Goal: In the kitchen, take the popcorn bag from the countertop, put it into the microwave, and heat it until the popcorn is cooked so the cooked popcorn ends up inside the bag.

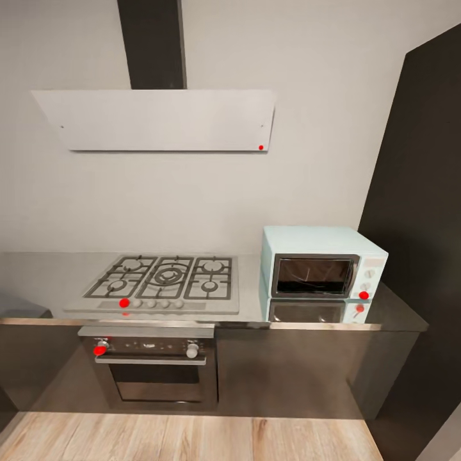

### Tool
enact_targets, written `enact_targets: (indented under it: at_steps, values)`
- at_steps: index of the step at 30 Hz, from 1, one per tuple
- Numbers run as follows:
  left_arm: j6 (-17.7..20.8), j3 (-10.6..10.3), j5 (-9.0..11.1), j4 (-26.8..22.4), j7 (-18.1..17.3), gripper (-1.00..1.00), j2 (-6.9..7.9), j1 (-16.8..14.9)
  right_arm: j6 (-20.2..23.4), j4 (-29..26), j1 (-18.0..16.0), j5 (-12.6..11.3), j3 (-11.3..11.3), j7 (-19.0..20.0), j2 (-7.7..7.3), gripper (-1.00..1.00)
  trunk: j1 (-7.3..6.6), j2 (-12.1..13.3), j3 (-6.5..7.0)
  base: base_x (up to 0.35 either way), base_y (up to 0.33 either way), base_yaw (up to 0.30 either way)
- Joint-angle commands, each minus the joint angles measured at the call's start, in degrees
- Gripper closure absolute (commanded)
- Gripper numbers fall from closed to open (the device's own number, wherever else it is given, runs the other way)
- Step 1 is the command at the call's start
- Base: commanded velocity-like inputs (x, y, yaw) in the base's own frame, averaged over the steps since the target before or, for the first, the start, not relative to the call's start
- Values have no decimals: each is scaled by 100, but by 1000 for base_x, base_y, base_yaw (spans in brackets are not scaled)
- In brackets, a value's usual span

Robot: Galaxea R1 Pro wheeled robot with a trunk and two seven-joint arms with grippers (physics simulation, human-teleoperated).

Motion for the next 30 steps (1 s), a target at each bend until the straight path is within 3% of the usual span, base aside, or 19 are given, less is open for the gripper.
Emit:
enact_targets:
  at_steps: [1,7,9,10,11,12,13,16,17,23,30]
  values:
    - [-8,-48,40,0,15,-100,0,0,-17,-236,1,-49,-113,34,0,-100,2,-4,-3,0,-113,0]
    - [-3,-52,12,0,-64,-100,4,-1,80,-1660,1,-551,-262,115,-17,-100,2,-4,-3,21,-224,0]
    - [-4,-50,6,0,-73,-100,4,-1,446,-2350,1,-740,-272,128,-18,-100,2,-4,-3,51,-114,0]
    - [-7,-49,4,0,-76,-100,4,-1,828,-2815,1,-899,-275,138,-18,-100,2,-4,-3,25,-57,0]
    - [-6,-48,2,0,-80,-100,4,0,1956,-4052,1,-1337,-257,273,-24,-100,2,-4,-3,8,-19,0]
    - [-6,-48,2,0,-80,-100,4,0,2439,-4582,1,-1471,-246,389,-35,-100,2,-4,-3,5,-12,0]
    - [-6,-48,1,0,-79,-100,4,0,3245,-5509,1,-1611,-234,621,-41,-100,2,-4,-3,2,-5,0]
    - [-7,-48,2,0,-74,-100,4,-1,4261,-6914,1,-1695,-228,869,-44,-100,2,-4,-3,1,-2,0]
    - [-6,-48,6,0,-76,-100,4,-1,4676,-7766,24,-1713,-230,927,-79,-100,2,-4,-3,0,0,0]
    - [-13,-48,4,0,-73,-100,4,0,5147,-7964,-221,-1715,-277,887,-78,-100,2,-4,-3,0,0,0]
    - [-14,-48,5,0,-73,-100,4,-3,5099,-8077,-428,-1783,-283,868,-12,-100,2,-4,-3,0,0,0]
